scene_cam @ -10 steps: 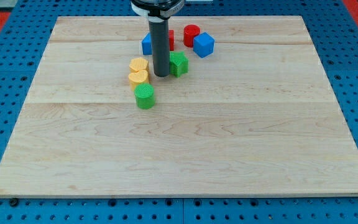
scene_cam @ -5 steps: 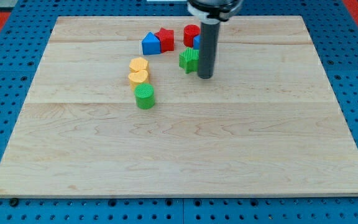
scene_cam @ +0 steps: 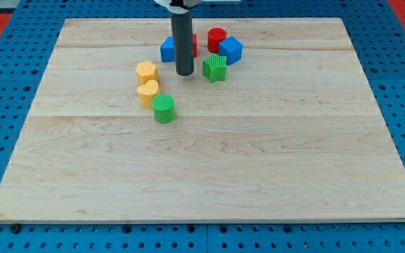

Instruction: Move green star to the right of the yellow hexagon

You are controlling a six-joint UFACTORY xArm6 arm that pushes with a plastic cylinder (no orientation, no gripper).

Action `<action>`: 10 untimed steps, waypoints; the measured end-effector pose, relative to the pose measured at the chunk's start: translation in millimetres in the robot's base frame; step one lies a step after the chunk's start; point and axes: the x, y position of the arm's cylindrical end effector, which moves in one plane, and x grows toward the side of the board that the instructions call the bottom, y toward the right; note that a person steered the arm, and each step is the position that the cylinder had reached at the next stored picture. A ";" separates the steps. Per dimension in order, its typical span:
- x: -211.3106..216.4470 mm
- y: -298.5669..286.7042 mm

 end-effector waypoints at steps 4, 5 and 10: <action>-4.2 42.2; 3.8 42.2; 61.1 64.4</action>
